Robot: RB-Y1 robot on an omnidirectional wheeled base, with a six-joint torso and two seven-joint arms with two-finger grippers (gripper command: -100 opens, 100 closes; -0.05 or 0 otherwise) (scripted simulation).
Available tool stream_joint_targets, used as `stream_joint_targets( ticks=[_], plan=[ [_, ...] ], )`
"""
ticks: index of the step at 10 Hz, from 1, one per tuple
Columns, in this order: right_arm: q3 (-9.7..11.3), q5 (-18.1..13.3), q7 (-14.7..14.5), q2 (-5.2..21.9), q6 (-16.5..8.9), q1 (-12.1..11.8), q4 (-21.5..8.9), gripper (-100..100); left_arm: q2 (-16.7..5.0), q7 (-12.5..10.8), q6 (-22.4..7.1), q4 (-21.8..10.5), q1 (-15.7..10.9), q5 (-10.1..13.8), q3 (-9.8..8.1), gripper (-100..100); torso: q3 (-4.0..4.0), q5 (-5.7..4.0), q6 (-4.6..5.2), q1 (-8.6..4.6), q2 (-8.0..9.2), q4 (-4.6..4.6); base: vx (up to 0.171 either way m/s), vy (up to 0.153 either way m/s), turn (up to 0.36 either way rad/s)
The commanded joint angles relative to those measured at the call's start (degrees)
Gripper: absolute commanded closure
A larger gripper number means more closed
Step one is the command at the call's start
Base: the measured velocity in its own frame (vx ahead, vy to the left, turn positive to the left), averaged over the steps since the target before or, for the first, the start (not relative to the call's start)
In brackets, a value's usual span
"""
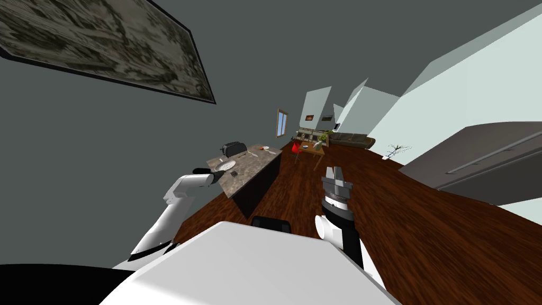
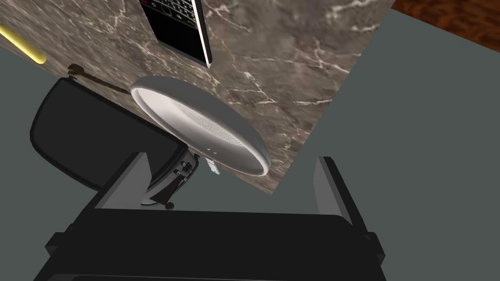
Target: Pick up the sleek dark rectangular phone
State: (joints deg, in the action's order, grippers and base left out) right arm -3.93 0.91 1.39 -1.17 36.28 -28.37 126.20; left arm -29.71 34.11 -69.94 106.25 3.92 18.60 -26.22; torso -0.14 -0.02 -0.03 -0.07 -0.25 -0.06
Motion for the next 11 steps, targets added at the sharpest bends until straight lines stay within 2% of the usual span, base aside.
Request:
stream_joint_targets(
  ticks=[1, 11],
  plan=[
    [0.0, 0.0, 0.0, 0.0, 0.0, 0.0, 0.0, 0, -1.0, 0.9, -2.9, -1.9, -0.3, 1.2, -0.75, -100, 0.00, 0.00, 0.00, 0.00, 0.00, 0.00, 0.125, -0.018, -0.088],
    [0.0, 0.0, 0.0, 0.0, 0.0, 0.0, 0.0, 0, -4.5, 3.4, -18.7, -7.2, 0.2, 5.1, -3.26, -100, -0.05, 0.01, 0.00, 0.04, -0.07, -0.02, 0.100, -0.005, -0.071]
  ],
)
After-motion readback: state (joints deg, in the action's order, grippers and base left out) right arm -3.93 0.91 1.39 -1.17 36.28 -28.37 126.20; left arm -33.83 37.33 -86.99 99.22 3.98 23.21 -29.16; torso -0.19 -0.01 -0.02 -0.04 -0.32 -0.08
